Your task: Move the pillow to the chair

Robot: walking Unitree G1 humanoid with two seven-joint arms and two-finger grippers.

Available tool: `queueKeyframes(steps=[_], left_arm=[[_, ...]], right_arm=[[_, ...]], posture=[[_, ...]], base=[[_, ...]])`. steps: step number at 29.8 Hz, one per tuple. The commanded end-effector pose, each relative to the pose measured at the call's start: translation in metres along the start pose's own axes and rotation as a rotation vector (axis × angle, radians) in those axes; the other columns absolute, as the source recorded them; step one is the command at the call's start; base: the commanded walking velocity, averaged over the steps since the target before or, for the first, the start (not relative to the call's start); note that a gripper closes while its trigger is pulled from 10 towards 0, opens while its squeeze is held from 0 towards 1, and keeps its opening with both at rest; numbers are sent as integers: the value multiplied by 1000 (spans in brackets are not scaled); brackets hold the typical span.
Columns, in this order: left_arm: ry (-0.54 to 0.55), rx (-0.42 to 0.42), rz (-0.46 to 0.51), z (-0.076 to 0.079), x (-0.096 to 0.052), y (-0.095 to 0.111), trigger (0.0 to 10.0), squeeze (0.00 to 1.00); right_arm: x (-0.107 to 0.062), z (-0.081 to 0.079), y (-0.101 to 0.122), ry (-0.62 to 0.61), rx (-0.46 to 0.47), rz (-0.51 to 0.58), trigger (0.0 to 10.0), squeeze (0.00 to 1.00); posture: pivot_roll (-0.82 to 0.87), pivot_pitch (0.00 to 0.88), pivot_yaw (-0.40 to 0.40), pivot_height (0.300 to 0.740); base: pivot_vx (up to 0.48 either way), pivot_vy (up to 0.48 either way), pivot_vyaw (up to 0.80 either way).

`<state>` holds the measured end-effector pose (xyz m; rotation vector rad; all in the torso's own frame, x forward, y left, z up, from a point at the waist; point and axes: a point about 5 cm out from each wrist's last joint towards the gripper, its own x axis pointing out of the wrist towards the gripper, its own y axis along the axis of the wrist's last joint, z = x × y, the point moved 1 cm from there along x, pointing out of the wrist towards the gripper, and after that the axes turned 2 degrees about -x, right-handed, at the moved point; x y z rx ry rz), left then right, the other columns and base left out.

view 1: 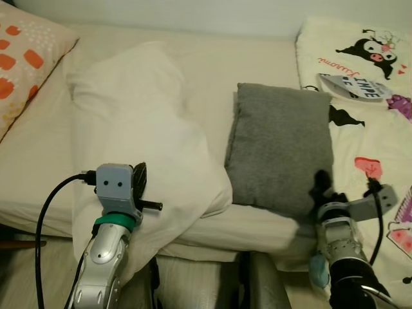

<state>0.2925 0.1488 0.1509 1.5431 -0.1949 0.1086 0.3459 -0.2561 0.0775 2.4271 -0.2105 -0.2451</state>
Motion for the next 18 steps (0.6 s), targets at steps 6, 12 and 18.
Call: queueKeyframes(steps=[6, 12, 18], left_arm=[[-7, 20, -10, 0, -1, -2, 10000, 0], [-156, -31, 15, 22, -3, 3, 10000, 0], [-344, -56, 17, 45, -8, 8, 10000, 0]], right_arm=[[-10, -23, -63, 172, -5, -310, 10000, 1000], [-13, -50, -80, 346, -13, -423, 10000, 0], [-18, -58, -92, 413, -84, -520, 10000, 0]], posture=[[71, 189, 61, 596], [65, 177, 59, 596], [65, 175, 54, 596]], base=[[0, 0, 0], [0, 0, 0], [0, 0, 0]])
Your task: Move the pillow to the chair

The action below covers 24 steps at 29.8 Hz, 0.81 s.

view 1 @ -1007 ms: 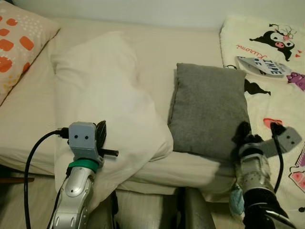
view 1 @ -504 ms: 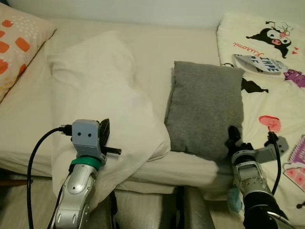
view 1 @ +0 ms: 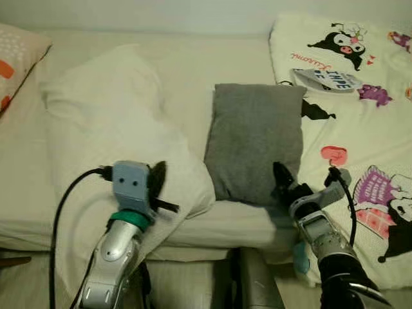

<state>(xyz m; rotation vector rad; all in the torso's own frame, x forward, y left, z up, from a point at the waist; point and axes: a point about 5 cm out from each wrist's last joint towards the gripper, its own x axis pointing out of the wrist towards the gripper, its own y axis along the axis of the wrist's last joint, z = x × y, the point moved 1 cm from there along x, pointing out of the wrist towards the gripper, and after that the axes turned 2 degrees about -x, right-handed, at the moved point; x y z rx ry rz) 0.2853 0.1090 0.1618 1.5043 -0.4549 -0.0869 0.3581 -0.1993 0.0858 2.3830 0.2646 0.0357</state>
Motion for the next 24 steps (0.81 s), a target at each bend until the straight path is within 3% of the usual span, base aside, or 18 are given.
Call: queueKeyframes(steps=[1, 3, 4, 5, 8, 9, 10, 11, 12, 13, 14, 15, 17, 21, 23, 24], left_arm=[[-55, -14, -24, 6, -4, -3, 10000, 0], [-81, 6, -30, 9, -4, -5, 10000, 0], [-81, 6, -30, 9, -4, -5, 10000, 0], [-80, 10, -31, 9, -4, -5, 10000, 0], [-80, 10, -31, 9, -4, -5, 10000, 0], [-79, 14, -34, 10, -3, -6, 10000, 0], [-80, 15, -36, 11, -3, -7, 10000, 0], [-80, 15, -36, 11, -3, -7, 10000, 0], [-81, 15, -37, 11, -3, -7, 10000, 0], [-81, 15, -37, 11, -3, -7, 10000, 0], [-82, 15, -39, 12, -3, -8, 10000, 0], [-82, 15, -39, 12, -3, -8, 10000, 0], [-90, 12, -41, 14, -4, -9, 10000, 0], [-99, 9, -43, 14, -5, -9, 10000, 0], [-105, 6, -43, 14, -5, -9, 10000, 0], [-105, 6, -43, 14, -5, -9, 10000, 0]], right_arm=[[4, -20, -53, 92, 12, -251, 10000, 0], [2, -20, -62, 100, -233, -326, 10000, 0], [2, -20, -62, 100, -233, -326, 10000, 0], [1, -20, -64, 103, -333, -346, 10000, 0], [1, -20, -64, 103, -333, -346, 10000, 0], [2, -13, -58, 35, -436, -311, 10000, 0], [1, -3, -44, -87, -472, -233, 10000, 0], [1, -3, -44, -87, -472, -233, 10000, 0], [-3, 14, -25, -254, -462, -135, 10000, 0], [-3, 14, -25, -254, -462, -135, 10000, 0], [-12, 33, -5, -426, -419, -34, 10000, 0], [-12, 33, -5, -426, -419, -34, 10000, 0], [-32, 60, 26, -618, -327, 111, 10000, 0], [-36, 62, 39, -592, -288, 175, 10000, 0], [-23, 39, 45, -370, -282, 199, 10000, 0], [-23, 39, 45, -370, -282, 199, 10000, 0]], posture=[[65, 175, 54, 596], [64, 173, 54, 596], [64, 173, 54, 596], [64, 173, 54, 596], [64, 173, 54, 596], [62, 173, 52, 596], [59, 171, 49, 596], [59, 171, 49, 596], [57, 172, 48, 596], [57, 172, 48, 596], [57, 171, 46, 596], [57, 171, 46, 596], [54, 164, 45, 596], [49, 160, 46, 596], [43, 154, 46, 596], [43, 154, 46, 596]], base=[[0, 0, 0], [0, 0, 0], [0, 0, 0], [0, 0, 0], [0, 0, 0], [0, 0, 0], [0, 0, 0], [0, 0, 0], [0, 0, 0], [0, 0, 0], [0, 0, 0], [0, 0, 0], [0, 0, 0], [0, 0, 0], [0, 0, 0], [0, 0, 0]])
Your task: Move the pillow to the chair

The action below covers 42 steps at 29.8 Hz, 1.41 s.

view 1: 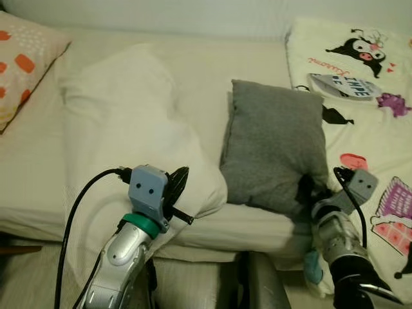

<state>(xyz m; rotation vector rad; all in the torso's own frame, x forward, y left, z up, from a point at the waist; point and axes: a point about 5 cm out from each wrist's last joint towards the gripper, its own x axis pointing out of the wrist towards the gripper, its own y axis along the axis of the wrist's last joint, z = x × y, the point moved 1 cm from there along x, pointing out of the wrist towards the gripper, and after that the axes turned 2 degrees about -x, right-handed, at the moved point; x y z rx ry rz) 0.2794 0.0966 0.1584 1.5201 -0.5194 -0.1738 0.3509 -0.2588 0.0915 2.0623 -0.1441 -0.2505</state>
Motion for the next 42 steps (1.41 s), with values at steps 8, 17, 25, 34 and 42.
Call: queueKeyframes(steps=[8, 17, 25, 34, 42], left_arm=[[-13, -7, -16, 3, -1, -5, 10000, 0], [-20, -4, -15, 2, -1, -5, 10000, 0], [-39, -11, -17, 5, -2, -5, 10000, 0], [-85, -48, -15, 11, -2, -4, 10000, 0], [-103, -34, -25, 14, -3, -6, 10000, 0]], right_arm=[[-4, -52, -3, 402, 20, -22, 10000, 0], [-13, -83, -13, 618, -16, -104, 10000, 0], [-11, -34, -59, 232, -111, -332, 10000, 0], [-17, -32, -73, 197, 11, -414, 10000, 1000], [-20, -40, -83, 271, -41, -475, 8667, 0]], posture=[[46, 145, 43, 596], [49, 142, 44, 596], [50, 152, 44, 596], [54, 154, 45, 596], [52, 149, 42, 596]], base=[[0, 0, 0], [0, 0, 0], [0, 0, 0], [0, 0, 0], [0, 0, 0]])
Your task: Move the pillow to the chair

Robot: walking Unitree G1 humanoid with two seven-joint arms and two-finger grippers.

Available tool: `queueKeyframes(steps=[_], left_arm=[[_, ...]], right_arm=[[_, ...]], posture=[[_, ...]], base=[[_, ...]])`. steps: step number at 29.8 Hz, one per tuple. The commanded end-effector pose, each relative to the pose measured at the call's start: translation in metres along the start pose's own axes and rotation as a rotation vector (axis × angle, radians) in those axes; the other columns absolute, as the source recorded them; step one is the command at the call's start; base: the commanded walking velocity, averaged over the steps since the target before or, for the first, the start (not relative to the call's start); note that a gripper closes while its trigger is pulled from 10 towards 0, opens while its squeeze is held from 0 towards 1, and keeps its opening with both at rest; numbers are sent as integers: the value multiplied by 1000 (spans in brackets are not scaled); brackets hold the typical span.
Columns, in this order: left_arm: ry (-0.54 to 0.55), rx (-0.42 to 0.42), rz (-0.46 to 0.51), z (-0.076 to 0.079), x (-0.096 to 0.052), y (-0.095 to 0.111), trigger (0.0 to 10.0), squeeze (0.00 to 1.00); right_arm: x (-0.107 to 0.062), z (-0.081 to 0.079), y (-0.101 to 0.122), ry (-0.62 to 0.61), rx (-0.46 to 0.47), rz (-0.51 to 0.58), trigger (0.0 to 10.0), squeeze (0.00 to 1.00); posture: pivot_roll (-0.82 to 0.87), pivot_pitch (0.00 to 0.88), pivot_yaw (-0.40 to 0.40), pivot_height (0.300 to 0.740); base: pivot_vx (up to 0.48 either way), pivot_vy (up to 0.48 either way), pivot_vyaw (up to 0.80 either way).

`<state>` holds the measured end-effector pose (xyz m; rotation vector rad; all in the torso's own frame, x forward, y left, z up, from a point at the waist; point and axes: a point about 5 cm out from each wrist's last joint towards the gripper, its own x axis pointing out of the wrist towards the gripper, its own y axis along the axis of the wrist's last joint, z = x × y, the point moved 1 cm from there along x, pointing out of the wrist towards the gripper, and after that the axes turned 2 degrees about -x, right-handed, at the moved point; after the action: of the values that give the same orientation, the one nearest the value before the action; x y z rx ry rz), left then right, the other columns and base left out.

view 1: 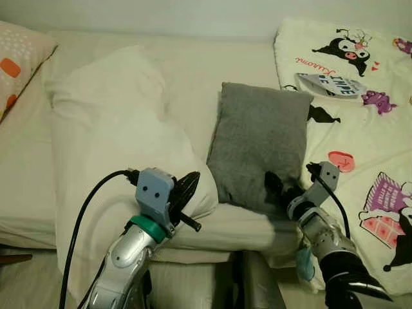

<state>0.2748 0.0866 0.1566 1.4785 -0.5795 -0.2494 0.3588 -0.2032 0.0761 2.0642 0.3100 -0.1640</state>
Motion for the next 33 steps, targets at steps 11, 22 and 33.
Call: queueKeyframes(steps=[11, 22, 33], left_arm=[[-90, -137, 16, 12, -5, 1, 10000, 0], [-18, -115, 28, -1, 2, -2, 10000, 0], [138, -117, 52, -25, 5, -1, 10000, 0]], right_arm=[[-5, -7, -48, 50, 2, -181, 0, 0], [4, -21, -27, 112, 34, -80, 0, 0], [8, -34, -16, 157, 8, -17, 0, 0]], posture=[[48, 136, 33, 596], [39, 107, 23, 596], [24, 73, 7, 596]], base=[[0, 0, 0], [0, 0, 0], [0, 0, 0]])
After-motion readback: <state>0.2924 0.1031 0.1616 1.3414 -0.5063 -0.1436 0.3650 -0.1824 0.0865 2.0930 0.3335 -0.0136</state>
